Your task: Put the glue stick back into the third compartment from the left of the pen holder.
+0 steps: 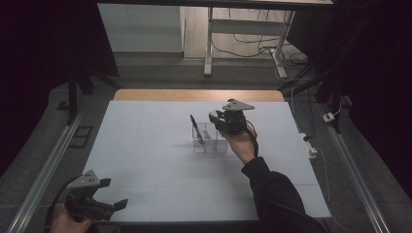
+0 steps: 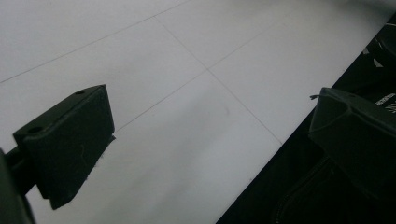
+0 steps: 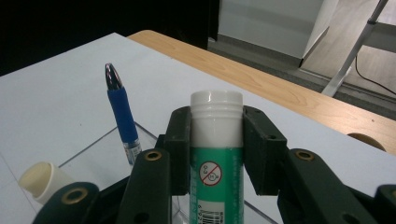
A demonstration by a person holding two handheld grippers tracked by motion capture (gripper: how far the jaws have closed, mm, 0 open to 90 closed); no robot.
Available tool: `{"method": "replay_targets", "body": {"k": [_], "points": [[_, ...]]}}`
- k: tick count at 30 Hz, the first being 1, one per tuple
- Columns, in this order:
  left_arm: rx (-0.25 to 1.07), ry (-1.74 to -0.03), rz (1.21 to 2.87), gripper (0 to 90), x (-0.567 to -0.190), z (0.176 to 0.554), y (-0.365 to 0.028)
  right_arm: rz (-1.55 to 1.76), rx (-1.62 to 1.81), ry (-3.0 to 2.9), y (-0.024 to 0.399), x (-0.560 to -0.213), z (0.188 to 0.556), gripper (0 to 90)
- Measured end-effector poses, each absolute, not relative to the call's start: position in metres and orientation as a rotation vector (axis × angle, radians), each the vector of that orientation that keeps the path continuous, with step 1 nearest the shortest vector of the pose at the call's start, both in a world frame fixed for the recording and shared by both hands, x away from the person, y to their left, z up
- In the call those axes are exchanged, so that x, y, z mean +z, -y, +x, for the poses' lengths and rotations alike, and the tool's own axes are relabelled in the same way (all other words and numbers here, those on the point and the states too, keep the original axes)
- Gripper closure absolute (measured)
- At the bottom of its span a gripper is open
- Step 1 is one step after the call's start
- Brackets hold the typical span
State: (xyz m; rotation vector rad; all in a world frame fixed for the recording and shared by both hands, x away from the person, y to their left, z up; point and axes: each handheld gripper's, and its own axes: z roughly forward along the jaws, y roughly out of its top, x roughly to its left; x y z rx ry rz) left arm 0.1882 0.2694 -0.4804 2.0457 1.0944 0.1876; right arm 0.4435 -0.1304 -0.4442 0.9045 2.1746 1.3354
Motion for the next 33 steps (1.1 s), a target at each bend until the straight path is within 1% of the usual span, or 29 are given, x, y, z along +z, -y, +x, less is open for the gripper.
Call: {"method": "replay_targets", "body": {"k": [11,20,21,23,33], "points": [[0.19,-1.092,2.047,0.1,-0.48,0.188,-0.269,0.888,1.29,-2.214,0.131,-0.453,0.439,65.0],[0.191,-1.09,2.048,0.0,-0.48,0.188,-0.269,0.904,1.259,-2.241,0.137,-0.454,0.434,64.1],[0.191,-1.09,2.049,0.0,-0.48,0.188,-0.269,0.898,1.256,-2.239,0.137,-0.454,0.434,63.3],[0.192,-1.09,2.05,0.0,-0.48,0.188,-0.269,0.915,1.249,-2.249,0.139,-0.452,0.433,58.9],[0.189,-1.092,2.047,0.0,-0.48,0.188,-0.269,0.949,1.291,-2.246,0.15,-0.445,0.432,47.4]]}}
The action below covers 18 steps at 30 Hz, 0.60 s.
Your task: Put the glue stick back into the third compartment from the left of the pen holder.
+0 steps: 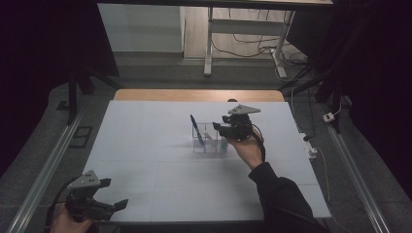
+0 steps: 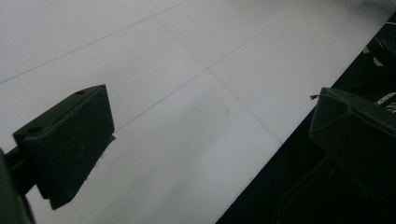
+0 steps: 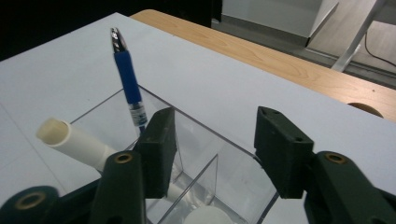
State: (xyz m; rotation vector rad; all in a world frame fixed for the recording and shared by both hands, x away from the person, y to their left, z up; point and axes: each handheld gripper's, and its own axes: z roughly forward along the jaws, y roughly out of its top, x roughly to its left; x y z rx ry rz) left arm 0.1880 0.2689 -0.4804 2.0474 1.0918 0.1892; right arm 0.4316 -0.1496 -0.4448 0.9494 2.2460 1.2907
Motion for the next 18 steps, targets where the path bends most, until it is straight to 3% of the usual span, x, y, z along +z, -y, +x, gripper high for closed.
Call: {"method": "replay_targets", "body": {"k": [18], "points": [[0.189,-1.093,2.042,0.1,-0.4803,0.1878,-0.2697,0.936,1.268,-2.336,0.1533,-0.4349,0.4228,26.3]]}}
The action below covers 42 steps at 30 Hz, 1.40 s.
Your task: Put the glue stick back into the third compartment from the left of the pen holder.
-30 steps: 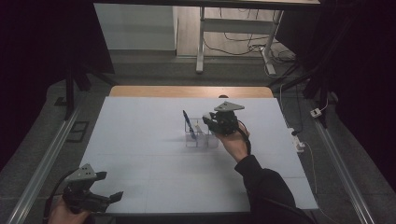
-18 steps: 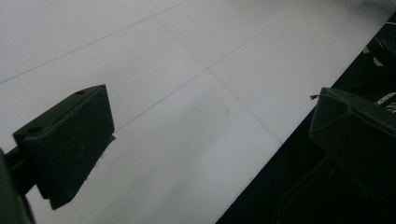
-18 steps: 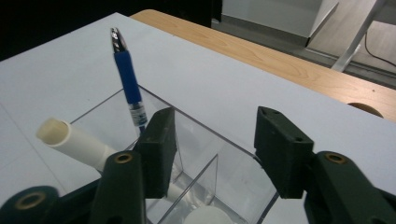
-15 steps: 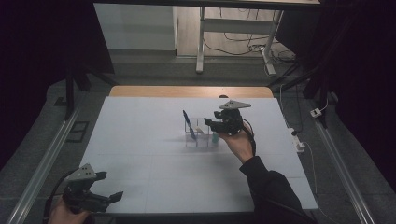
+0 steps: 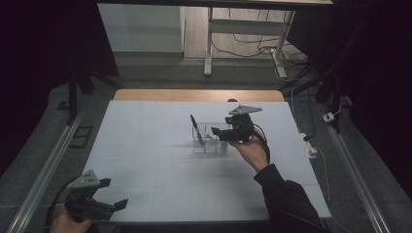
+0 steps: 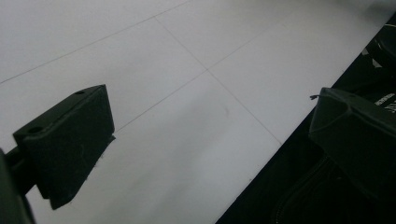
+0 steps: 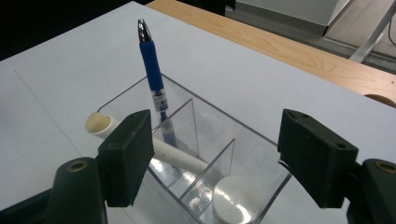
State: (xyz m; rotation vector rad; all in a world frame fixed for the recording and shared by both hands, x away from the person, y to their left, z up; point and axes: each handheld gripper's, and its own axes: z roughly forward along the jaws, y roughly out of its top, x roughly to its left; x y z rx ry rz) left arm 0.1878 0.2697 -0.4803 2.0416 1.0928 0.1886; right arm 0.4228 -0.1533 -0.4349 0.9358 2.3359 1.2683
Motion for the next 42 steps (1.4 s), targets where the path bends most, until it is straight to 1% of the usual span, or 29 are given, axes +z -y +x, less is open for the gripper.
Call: {"method": "replay_targets", "body": {"k": [12,20,25,42], "points": [[0.18,-1.094,2.021,0.0,-0.48,0.188,-0.272,0.981,1.261,-2.378,0.166,-0.432,0.414,15.8],[0.189,-1.1,2.013,0.0,-0.48,0.187,-0.272,0.978,1.222,-2.42,0.169,-0.434,0.404,5.0],[0.19,-1.096,2.011,0.0,-0.48,0.186,-0.273,0.966,1.198,-2.439,0.171,-0.435,0.394,2.6],[0.209,-1.086,2.023,0.0,-0.479,0.185,-0.271,0.934,1.218,-2.484,0.194,-0.433,0.356,2.4]]}}
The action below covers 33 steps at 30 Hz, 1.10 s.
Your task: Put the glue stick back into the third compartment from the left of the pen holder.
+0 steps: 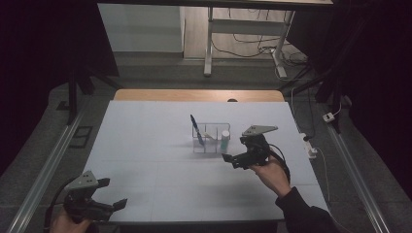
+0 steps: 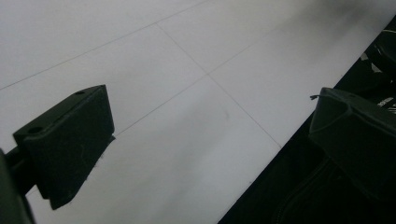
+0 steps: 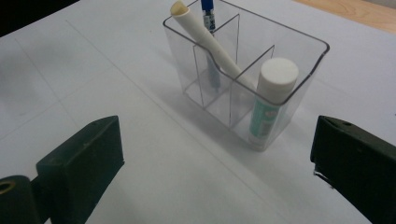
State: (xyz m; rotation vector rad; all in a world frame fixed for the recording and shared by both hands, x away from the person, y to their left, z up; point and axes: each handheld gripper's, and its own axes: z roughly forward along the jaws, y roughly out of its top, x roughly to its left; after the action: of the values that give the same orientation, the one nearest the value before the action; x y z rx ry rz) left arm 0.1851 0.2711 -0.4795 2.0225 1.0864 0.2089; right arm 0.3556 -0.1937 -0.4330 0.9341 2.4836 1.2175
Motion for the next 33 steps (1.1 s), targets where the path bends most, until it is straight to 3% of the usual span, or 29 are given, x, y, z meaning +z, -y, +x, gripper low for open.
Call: {"method": "replay_targets", "body": {"k": [33], "points": [[0.219,-1.096,2.026,0.3,-0.479,0.185,-0.27,1.072,1.164,-2.38,0.279,-0.441,0.282,1.7]]}}
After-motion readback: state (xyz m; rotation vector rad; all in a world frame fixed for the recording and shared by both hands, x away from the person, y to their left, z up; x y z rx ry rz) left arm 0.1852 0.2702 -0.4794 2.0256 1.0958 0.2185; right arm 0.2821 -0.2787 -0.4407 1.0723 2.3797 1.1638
